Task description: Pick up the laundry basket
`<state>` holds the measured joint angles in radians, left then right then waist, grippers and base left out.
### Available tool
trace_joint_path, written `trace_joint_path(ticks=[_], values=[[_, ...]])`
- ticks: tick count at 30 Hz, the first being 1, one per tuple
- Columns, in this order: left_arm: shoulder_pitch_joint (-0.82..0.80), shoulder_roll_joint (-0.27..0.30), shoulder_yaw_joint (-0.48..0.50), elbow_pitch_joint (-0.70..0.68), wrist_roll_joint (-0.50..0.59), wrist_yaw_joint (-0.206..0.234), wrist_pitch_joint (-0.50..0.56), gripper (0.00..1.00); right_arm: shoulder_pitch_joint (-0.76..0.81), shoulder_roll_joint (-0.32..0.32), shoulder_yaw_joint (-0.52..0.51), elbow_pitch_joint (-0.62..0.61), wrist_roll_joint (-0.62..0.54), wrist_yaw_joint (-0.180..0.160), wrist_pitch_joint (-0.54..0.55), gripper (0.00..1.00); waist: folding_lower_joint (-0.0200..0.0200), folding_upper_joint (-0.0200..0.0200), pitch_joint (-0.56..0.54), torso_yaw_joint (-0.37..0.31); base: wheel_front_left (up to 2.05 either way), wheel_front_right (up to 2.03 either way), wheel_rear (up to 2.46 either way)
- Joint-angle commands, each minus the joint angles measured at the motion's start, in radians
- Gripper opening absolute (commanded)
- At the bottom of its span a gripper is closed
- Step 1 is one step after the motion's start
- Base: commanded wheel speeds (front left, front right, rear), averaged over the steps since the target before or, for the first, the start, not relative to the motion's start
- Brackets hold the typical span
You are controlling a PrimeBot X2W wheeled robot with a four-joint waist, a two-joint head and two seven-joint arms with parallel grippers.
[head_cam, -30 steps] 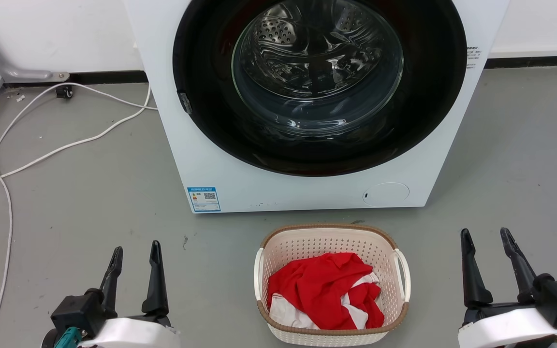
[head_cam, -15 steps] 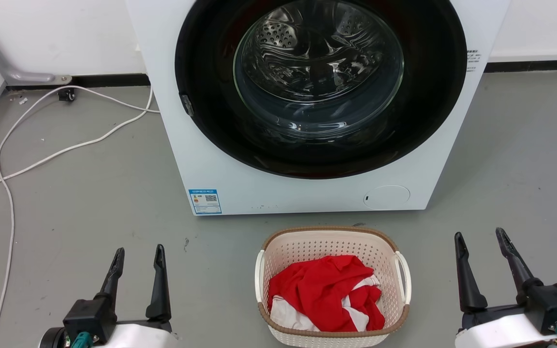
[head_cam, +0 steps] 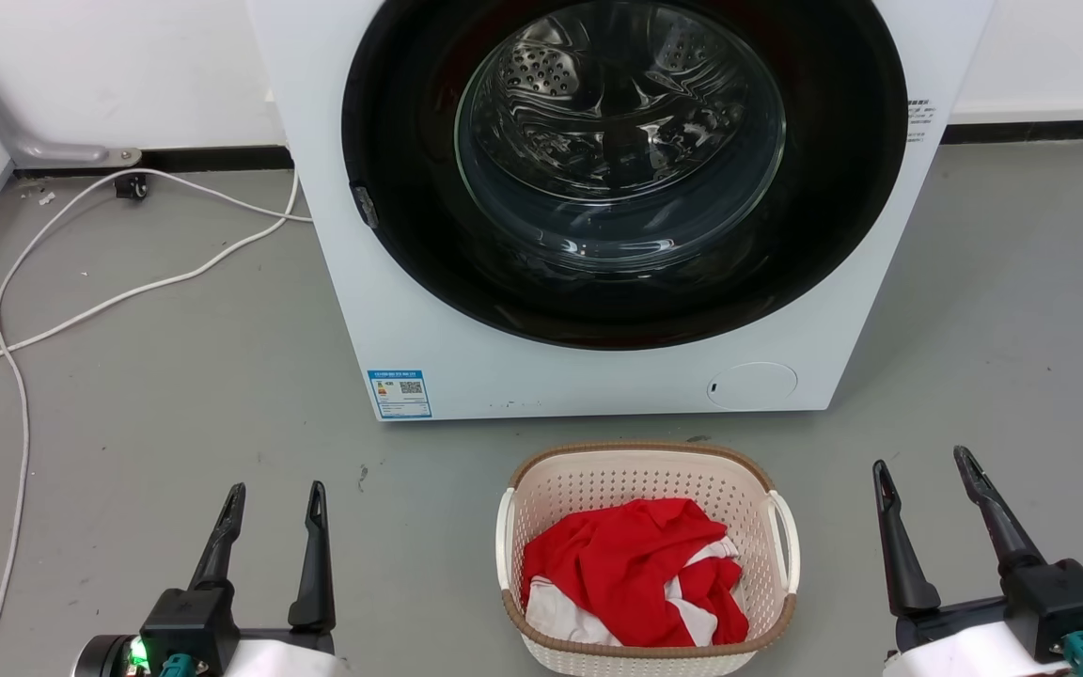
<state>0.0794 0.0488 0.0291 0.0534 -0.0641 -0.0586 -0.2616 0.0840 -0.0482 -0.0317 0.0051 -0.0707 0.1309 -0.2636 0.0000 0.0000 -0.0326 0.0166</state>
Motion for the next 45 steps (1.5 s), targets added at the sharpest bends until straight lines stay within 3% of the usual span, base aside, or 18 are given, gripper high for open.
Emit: trace_joint_path(ticks=[1, 20, 24, 30, 37, 45], values=[[0.01, 0.003, 0.001, -0.003, 0.002, 0.003, -0.005, 1.0, 0.014, -0.004, -0.002, 0.0, 0.001, 0.0, -0.002, 1.0, 0.0, 0.0, -0.001, 0.0, 0.0, 0.0, 0.0], [0.009, 0.003, 0.0, 0.004, -0.008, 0.006, -0.004, 1.0, 0.008, -0.004, -0.001, 0.007, 0.01, 0.0, -0.002, 1.0, 0.0, 0.0, 0.004, -0.001, 0.0, 0.0, 0.0], [-0.007, 0.002, 0.003, 0.016, -0.015, 0.024, -0.004, 1.0, 0.005, -0.004, -0.017, 0.011, 0.008, 0.0, -0.002, 1.0, 0.0, 0.0, 0.006, 0.0, 0.0, 0.0, 0.0], [-0.041, 0.003, -0.008, 0.044, 0.0, 0.007, -0.004, 1.0, -0.034, -0.003, -0.047, 0.042, -0.022, 0.0, -0.002, 1.0, 0.0, 0.0, 0.017, -0.01, 0.0, 0.0, 0.0], [-0.134, 0.002, -0.019, 0.168, 0.016, -0.012, -0.004, 1.0, -0.121, -0.003, -0.036, 0.152, -0.071, 0.0, -0.002, 1.0, 0.0, 0.0, 0.072, -0.037, 0.0, 0.0, 0.0], [-0.361, 0.008, -0.063, 0.425, 0.029, -0.038, -0.004, 1.0, -0.311, -0.005, -0.011, 0.371, -0.142, 0.0, -0.002, 1.0, 0.0, 0.0, 0.233, -0.054, 0.0, 0.0, 0.0]])
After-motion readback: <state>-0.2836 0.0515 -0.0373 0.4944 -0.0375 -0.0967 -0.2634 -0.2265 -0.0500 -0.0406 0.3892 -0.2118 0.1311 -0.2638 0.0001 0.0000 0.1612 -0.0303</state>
